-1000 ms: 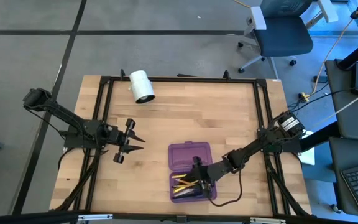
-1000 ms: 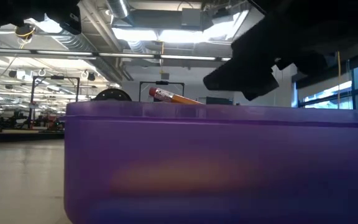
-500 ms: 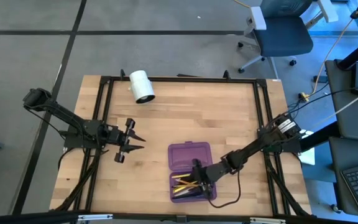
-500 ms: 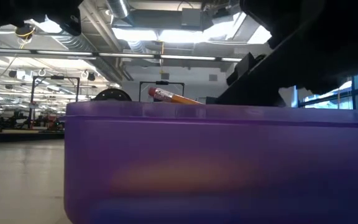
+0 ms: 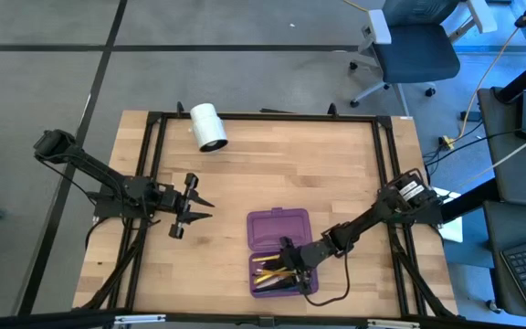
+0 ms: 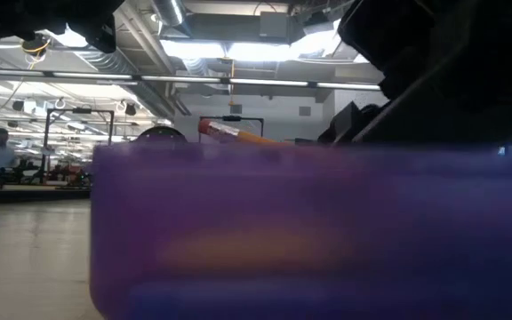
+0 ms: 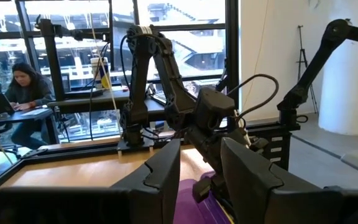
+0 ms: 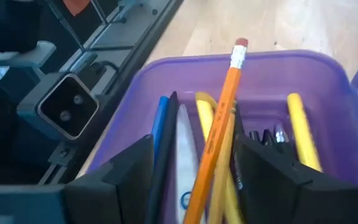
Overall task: Pick & place school supplies into a supply box
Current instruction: Put the orange pencil into the purple supply box, then close the purple supply box
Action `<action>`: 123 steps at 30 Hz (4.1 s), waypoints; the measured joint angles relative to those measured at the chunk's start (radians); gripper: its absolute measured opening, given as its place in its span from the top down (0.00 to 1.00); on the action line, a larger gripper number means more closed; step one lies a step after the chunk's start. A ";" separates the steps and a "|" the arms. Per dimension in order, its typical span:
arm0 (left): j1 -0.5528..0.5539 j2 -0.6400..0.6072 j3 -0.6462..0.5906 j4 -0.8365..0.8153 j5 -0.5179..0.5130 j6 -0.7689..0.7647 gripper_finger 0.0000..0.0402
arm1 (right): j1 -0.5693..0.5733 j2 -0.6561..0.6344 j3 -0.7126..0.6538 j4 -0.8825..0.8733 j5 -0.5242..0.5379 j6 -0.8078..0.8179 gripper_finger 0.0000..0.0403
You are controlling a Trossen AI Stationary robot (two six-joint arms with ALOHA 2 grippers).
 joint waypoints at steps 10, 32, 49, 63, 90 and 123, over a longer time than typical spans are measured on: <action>0.000 0.000 0.000 -0.003 0.000 0.000 0.72 | -0.020 0.022 0.001 0.022 0.002 -0.033 0.44; 0.000 0.000 0.000 -0.003 -0.001 0.000 0.72 | -0.041 0.022 0.049 0.192 -0.176 -0.159 0.44; 0.000 0.000 -0.001 -0.007 -0.002 -0.001 0.72 | -0.086 0.175 0.129 0.256 -0.333 -0.077 0.44; 0.000 0.000 -0.001 -0.007 -0.003 -0.001 0.72 | -0.091 0.109 0.133 0.077 -0.333 -0.118 0.44; -0.047 0.229 0.150 0.017 0.113 -0.043 0.72 | -0.057 -0.304 0.134 -0.562 -0.110 -0.135 0.44; -0.258 1.228 1.012 -0.450 0.151 -0.546 0.72 | 0.122 -0.474 0.133 -1.203 0.301 0.205 0.44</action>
